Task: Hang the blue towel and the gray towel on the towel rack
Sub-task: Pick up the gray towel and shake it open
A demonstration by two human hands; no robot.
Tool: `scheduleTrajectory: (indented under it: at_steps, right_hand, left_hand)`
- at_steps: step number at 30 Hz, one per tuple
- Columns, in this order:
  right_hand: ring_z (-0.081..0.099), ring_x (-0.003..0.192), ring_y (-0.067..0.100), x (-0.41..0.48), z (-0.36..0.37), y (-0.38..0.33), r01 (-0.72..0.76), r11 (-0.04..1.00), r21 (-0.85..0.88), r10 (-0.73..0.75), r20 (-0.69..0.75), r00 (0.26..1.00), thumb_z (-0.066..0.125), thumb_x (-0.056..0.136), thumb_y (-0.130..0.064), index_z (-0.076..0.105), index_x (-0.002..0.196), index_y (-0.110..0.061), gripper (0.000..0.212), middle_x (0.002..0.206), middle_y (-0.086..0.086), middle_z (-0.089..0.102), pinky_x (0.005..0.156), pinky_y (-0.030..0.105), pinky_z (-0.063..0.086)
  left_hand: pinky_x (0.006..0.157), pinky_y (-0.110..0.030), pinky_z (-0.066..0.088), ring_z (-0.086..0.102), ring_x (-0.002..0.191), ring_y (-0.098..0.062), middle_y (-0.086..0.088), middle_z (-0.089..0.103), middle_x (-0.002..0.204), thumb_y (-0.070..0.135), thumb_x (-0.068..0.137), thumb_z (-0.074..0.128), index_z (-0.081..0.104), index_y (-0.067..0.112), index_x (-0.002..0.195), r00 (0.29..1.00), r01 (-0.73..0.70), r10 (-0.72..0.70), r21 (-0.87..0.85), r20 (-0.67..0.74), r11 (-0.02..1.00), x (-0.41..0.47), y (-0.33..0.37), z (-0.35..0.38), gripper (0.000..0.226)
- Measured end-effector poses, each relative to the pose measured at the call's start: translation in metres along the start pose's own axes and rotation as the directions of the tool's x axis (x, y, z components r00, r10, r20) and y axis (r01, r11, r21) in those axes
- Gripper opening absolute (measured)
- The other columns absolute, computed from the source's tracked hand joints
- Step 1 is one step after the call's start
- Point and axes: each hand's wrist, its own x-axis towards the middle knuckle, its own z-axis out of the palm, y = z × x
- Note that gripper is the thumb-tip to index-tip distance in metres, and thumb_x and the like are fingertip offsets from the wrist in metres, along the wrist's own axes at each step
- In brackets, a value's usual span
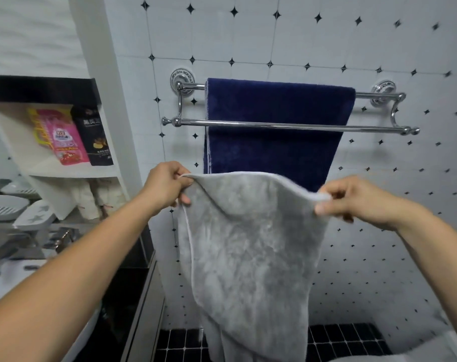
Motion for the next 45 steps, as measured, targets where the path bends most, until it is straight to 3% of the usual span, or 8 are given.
scheduleTrajectory:
  at_steps: [6,12,18,23,28,34,38,45]
  right_hand:
    - [0.044,0.036,0.009,0.010,-0.020,0.011,-0.056,0.977,0.205,0.133,-0.385,0.913,0.073,0.084,-0.010,0.066,0.101,0.007,0.025,0.059,0.007,0.053,0.035,0.018,0.037]
    - [0.057,0.040,0.020,0.013,-0.012,0.018,-0.105,0.980,-0.167,0.092,-0.086,0.992,0.078,0.080,-0.013,0.068,0.076,-0.010,0.011,0.049,0.010,0.059,0.040,0.024,0.044]
    - [0.056,0.036,0.012,0.021,-0.005,0.038,-0.164,0.986,-0.013,0.154,-0.284,0.946,0.071,0.087,-0.010,0.067,0.082,-0.004,0.009,0.042,-0.001,0.058,0.036,0.021,0.044]
    - [0.057,0.037,0.012,0.020,-0.017,0.033,-0.061,0.996,0.067,0.083,-0.413,0.907,0.073,0.086,-0.011,0.067,0.082,-0.006,0.009,0.058,0.010,0.060,0.037,0.023,0.047]
    - [0.053,0.036,0.015,0.010,-0.015,0.035,-0.061,0.995,0.080,0.073,-0.163,0.984,0.071,0.087,-0.010,0.068,0.085,-0.003,0.008,0.047,0.009,0.057,0.038,0.022,0.043]
    - [0.049,0.038,0.009,0.006,-0.021,0.025,0.167,0.819,0.549,-0.002,-0.288,0.958,0.063,0.090,-0.012,0.067,0.078,-0.020,0.015,0.051,-0.004,0.054,0.038,0.018,0.041]
    - [0.056,0.040,0.021,0.001,-0.013,0.028,-0.074,0.943,-0.325,0.067,-0.035,0.997,0.070,0.087,-0.010,0.068,0.077,-0.015,0.011,0.052,0.012,0.062,0.046,0.030,0.050]
    - [0.049,0.035,0.018,0.004,-0.013,0.031,0.003,1.000,0.022,-0.001,-0.092,0.996,0.073,0.082,-0.014,0.067,0.074,-0.016,0.010,0.043,0.008,0.055,0.040,0.023,0.044]
  left_hand:
    - [0.054,-0.020,0.057,0.070,0.053,-0.019,-0.011,0.067,0.060,-0.010,0.088,0.056,0.065,0.003,0.085,0.998,-0.027,0.060,-0.608,0.034,0.793,-0.007,0.012,-0.019,0.016]
    - [0.058,-0.031,0.056,0.070,0.059,-0.026,-0.018,0.068,0.067,-0.013,0.083,0.061,0.066,-0.002,0.082,0.790,-0.224,-0.045,0.357,0.611,0.907,-0.026,-0.007,-0.004,0.012]
    - [0.056,-0.027,0.059,0.073,0.060,-0.024,-0.015,0.072,0.065,0.005,0.074,0.080,0.073,0.005,0.082,0.574,0.107,0.091,-0.184,0.814,0.977,-0.039,0.017,-0.009,0.010]
    - [0.057,-0.024,0.059,0.072,0.059,-0.027,-0.022,0.064,0.069,-0.006,0.086,0.065,0.063,-0.003,0.084,0.975,-0.060,0.073,-0.069,0.212,0.996,-0.012,0.017,-0.022,0.004]
    - [0.056,-0.024,0.059,0.071,0.054,-0.021,-0.024,0.066,0.069,-0.012,0.087,0.062,0.063,-0.005,0.088,0.929,-0.041,0.007,0.086,0.370,0.995,-0.012,0.016,-0.025,0.007]
    - [0.062,-0.022,0.058,0.070,0.059,-0.019,-0.007,0.069,0.064,-0.011,0.091,0.049,0.071,0.005,0.081,0.989,0.061,0.052,-0.709,0.137,0.703,-0.003,0.017,-0.038,0.029]
    - [0.056,-0.024,0.058,0.069,0.052,-0.021,-0.014,0.069,0.060,-0.010,0.085,0.064,0.065,-0.002,0.084,0.919,-0.029,0.007,0.050,0.394,0.998,-0.011,0.009,-0.034,0.008]
    - [0.054,-0.024,0.057,0.068,0.051,-0.022,-0.016,0.067,0.063,-0.011,0.080,0.065,0.068,0.004,0.075,0.922,-0.006,0.045,-0.101,0.384,0.995,-0.013,0.001,-0.033,0.016]
